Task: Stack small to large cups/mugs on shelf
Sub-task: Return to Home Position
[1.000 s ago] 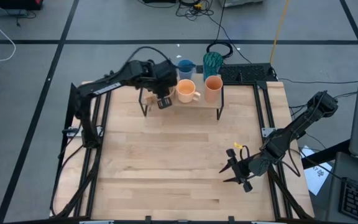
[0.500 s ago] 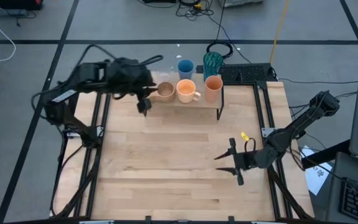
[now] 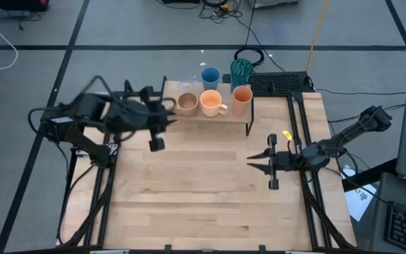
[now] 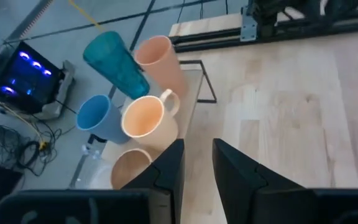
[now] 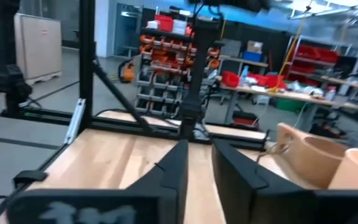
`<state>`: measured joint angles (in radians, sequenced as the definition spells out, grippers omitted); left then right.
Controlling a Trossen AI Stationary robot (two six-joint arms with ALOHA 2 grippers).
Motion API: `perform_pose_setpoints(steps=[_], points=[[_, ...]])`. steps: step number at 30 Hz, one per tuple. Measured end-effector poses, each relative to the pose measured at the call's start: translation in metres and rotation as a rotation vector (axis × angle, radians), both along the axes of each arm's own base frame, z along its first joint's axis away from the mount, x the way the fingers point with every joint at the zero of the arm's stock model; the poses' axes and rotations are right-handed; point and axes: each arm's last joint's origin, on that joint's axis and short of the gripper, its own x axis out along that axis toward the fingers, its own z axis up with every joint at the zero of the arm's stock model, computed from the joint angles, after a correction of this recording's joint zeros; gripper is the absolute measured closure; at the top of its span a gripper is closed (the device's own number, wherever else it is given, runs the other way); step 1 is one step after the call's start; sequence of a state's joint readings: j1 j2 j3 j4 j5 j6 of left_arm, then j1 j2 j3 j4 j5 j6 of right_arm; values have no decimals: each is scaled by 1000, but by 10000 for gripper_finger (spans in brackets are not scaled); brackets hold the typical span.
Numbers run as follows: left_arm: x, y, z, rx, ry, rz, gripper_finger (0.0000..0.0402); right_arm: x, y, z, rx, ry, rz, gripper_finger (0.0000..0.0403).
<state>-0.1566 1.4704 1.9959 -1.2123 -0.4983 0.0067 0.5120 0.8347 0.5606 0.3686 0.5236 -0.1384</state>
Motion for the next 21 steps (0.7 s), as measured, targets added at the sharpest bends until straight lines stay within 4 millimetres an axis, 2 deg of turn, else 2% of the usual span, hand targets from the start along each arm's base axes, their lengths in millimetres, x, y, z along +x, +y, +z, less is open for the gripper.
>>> perform_pose_setpoints(steps=[7,11,15,21], points=[[17,-20,-46,20,39,-40,319,-2,-6,5,-52,-26,-24,396],[24,-29,-69,11,-6,-69,349,-3,-7,5,-67,-21,-24,399],[20,-36,-82,-4,-88,-141,394,-6,-8,5,-72,-13,-24,402],[9,-38,-104,-32,-189,-237,388,-11,-11,5,-71,8,-22,402]])
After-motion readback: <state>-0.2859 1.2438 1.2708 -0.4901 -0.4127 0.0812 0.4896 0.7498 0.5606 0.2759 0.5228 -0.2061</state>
